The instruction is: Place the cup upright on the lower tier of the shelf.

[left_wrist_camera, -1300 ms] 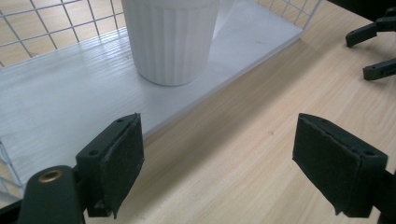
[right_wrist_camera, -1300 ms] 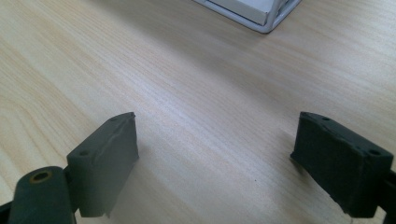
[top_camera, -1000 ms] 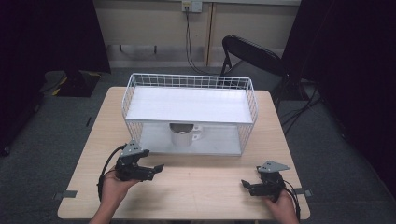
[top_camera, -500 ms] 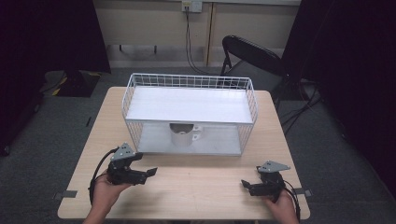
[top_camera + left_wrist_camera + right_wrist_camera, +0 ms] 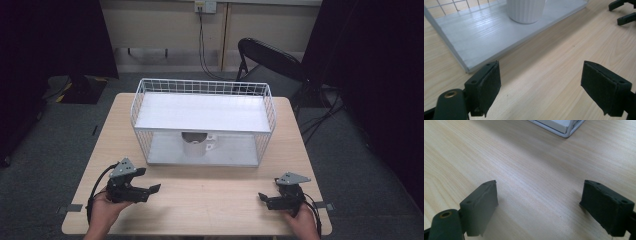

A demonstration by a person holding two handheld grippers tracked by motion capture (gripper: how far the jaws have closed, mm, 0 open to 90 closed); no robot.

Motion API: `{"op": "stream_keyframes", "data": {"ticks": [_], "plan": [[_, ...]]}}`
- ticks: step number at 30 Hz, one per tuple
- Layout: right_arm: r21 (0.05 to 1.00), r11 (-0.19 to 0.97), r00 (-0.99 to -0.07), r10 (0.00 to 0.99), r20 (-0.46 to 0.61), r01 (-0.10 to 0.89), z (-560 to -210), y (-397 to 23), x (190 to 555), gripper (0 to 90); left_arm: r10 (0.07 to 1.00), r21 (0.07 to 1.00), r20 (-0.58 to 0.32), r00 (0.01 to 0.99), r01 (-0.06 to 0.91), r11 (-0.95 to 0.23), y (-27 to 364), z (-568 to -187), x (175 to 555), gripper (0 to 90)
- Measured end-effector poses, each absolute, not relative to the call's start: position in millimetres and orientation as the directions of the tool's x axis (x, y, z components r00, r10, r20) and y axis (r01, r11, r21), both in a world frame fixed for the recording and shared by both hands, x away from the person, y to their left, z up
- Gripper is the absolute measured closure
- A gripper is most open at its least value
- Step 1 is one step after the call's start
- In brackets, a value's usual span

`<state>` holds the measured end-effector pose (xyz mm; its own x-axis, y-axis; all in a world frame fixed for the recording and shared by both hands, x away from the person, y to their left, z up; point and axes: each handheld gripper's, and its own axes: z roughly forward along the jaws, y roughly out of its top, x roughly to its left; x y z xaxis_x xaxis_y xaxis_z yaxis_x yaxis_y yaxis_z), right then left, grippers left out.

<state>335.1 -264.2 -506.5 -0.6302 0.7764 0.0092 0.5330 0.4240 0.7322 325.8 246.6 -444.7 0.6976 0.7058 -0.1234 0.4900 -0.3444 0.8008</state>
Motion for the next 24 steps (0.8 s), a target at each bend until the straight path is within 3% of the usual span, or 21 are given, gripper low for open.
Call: {"op": "stream_keyframes", "data": {"ticks": [24], "plan": [[0.732,0.424,-0.630,0.777,0.010,0.534,-506,-264,335,12.9,0.741,0.787,-0.115,0.662,0.516,-0.338,285,-460,314,15.8]]}}
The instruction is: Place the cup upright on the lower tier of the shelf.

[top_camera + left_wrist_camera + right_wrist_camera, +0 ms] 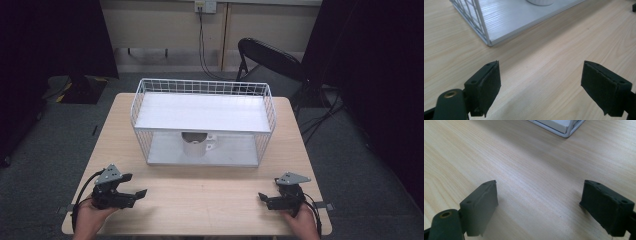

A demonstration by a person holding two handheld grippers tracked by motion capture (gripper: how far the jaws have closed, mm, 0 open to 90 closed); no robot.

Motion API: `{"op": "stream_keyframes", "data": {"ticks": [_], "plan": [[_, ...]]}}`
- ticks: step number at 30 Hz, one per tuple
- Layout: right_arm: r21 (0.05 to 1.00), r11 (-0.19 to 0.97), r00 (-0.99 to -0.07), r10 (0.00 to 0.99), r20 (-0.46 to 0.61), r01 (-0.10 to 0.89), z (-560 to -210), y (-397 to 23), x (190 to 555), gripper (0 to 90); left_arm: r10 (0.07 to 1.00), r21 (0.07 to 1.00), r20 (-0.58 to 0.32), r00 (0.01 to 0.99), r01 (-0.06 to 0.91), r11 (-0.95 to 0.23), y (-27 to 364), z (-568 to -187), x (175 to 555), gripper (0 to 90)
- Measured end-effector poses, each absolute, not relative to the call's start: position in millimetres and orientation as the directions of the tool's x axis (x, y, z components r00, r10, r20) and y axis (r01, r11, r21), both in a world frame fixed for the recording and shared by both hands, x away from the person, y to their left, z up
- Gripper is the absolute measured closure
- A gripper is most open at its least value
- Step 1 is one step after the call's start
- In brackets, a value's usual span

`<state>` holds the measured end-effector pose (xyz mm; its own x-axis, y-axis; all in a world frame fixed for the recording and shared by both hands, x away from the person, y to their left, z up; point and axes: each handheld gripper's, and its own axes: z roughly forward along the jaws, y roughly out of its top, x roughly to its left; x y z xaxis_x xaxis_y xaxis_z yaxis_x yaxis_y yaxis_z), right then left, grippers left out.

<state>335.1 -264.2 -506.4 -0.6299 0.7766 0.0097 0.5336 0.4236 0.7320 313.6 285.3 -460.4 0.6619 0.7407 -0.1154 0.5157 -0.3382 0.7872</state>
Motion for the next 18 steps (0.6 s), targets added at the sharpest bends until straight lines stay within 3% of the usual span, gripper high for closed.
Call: {"op": "stream_keyframes", "data": {"ticks": [18], "plan": [[0.732,0.424,-0.630,0.776,0.009,0.533,-506,-264,335,12.9,0.759,0.760,-0.101,0.643,0.543,-0.358,304,-481,309,15.8]]}}
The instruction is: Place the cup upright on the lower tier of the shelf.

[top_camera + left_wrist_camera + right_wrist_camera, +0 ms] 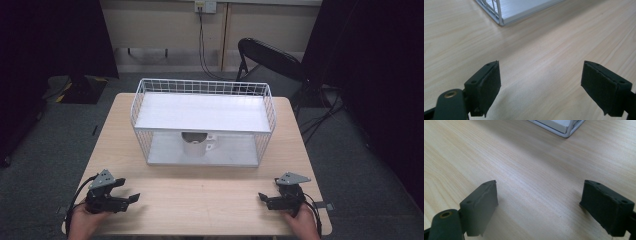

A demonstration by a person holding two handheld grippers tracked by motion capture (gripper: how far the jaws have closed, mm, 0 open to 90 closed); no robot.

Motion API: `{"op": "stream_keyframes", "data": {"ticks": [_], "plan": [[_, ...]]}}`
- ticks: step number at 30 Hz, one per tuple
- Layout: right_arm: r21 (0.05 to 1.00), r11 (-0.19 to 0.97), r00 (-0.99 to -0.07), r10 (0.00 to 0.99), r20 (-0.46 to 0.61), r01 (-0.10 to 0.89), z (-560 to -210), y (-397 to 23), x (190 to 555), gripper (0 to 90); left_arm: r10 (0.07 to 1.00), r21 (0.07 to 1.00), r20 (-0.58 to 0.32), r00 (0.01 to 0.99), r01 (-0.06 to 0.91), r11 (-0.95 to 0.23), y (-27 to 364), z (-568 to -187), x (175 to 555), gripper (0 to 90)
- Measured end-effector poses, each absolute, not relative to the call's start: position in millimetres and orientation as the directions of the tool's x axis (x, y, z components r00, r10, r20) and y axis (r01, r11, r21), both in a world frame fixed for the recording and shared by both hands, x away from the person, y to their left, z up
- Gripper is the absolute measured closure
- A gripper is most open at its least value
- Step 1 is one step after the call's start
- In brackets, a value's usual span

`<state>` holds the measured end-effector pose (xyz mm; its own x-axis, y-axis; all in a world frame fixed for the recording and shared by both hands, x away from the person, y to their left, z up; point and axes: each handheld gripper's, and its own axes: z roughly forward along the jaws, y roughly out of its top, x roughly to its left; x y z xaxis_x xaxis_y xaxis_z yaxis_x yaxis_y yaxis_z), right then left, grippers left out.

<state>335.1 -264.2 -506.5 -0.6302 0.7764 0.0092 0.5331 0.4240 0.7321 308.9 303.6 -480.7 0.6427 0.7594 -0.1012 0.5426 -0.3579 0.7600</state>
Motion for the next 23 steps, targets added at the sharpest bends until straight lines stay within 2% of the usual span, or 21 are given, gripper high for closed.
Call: {"op": "stream_keyframes", "data": {"ticks": [14,18,23], "plan": [[0.732,0.424,-0.630,0.776,0.009,0.533,-506,-264,335,12.9,0.738,0.697,-0.006,0.675,0.531,-0.481,298,-495,307,15.0],[0.732,0.424,-0.630,0.776,0.009,0.533,-506,-264,335,12.8,0.739,0.694,0.017,0.674,0.524,-0.494,297,-497,309,14.8],[0.733,0.419,-0.625,0.781,0.010,0.536,-506,-265,334,13.0,0.750,0.717,-0.002,0.662,0.523,-0.460,298,-503,311,11.2]]}}
